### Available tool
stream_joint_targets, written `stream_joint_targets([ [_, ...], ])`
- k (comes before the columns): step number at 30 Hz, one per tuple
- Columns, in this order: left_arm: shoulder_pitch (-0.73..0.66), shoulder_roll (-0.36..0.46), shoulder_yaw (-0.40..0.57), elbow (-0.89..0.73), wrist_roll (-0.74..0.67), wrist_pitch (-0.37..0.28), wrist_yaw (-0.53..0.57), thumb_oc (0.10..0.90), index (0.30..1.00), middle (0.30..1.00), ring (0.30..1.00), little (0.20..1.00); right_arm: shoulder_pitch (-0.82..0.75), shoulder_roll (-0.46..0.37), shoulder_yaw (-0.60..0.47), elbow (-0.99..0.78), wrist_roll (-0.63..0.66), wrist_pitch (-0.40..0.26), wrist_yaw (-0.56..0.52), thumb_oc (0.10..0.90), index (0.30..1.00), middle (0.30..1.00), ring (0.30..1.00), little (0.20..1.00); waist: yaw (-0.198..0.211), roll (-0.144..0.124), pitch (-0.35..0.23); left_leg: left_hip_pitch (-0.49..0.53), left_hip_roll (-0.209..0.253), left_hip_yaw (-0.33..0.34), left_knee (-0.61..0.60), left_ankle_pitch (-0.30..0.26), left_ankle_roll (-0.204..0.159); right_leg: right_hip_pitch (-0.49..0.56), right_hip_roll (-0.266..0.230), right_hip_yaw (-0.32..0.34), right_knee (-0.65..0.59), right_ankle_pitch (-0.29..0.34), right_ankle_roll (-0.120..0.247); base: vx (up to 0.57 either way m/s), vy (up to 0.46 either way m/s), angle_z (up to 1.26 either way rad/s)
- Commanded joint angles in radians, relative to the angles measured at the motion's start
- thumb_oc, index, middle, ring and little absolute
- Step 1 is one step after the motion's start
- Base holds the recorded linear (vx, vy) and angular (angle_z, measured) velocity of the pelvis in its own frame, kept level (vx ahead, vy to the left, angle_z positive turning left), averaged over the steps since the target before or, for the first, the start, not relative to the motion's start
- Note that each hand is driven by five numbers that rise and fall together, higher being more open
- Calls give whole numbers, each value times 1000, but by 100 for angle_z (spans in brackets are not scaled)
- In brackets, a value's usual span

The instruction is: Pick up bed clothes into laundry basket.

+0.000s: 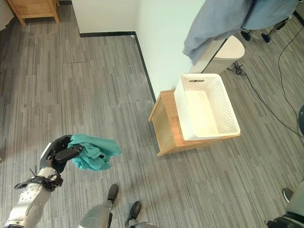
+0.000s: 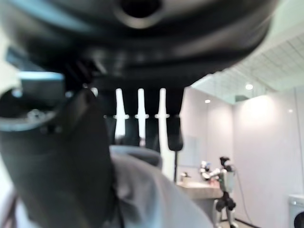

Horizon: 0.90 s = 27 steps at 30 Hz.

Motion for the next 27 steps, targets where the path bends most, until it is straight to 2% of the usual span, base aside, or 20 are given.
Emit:
stream_joint_targets([
  [1, -23, 90, 34, -127, -39, -83, -21, 400, 300, 300, 300, 300, -224, -72, 85, 80, 26, 29, -92, 400, 300, 300, 300, 300, -16, -45, -94, 10, 44, 24, -13, -38, -56, 10, -134, 26, 2, 26, 132, 9, -15, 13],
  [5, -26, 102, 40, -129, -46, -87, -19, 400, 300, 300, 300, 300, -231, -94, 87, 87, 34, 39, -94, 400, 300, 300, 300, 300, -20, -28, -87, 3, 41, 13, -13, -34, -58, 3, -133, 32, 2, 23, 128, 20, -23, 12],
  [8, -35, 107, 46, -134, -47, -94, -8, 400, 300, 300, 300, 300, -227, -104, 34, 62, 139, 23, -113, 400, 300, 300, 300, 300, -23, -12, -86, 3, 40, 11, -14, -33, -59, 0, -131, 36, 2, 17, 125, 36, -30, 8],
  [21, -37, 110, 32, -152, -44, -87, -12, 400, 300, 300, 300, 300, -223, -131, 51, 99, 171, 26, -81, 400, 300, 300, 300, 300, -42, 7, -83, 12, 41, -3, -14, -32, -64, 10, -126, 39, 2, 3, 117, 6, -13, 3],
  [24, -42, 118, 33, -155, -44, -91, -13, 400, 300, 300, 300, 300, -220, -136, 52, 108, 157, 31, -81, 400, 300, 300, 300, 300, -46, 22, -73, 4, 38, -6, -14, -28, -64, 0, -129, 43, 2, 5, 115, -12, 2, 1],
  [27, -49, 144, 49, -148, -49, -101, -11, 400, 300, 300, 300, 300, -215, -142, 42, 96, 151, 33, -90, 400, 300, 300, 300, 300, -50, 47, -56, -13, 33, -1, -14, -22, -66, -22, -131, 59, 2, 7, 113, -45, 5, 4],
])
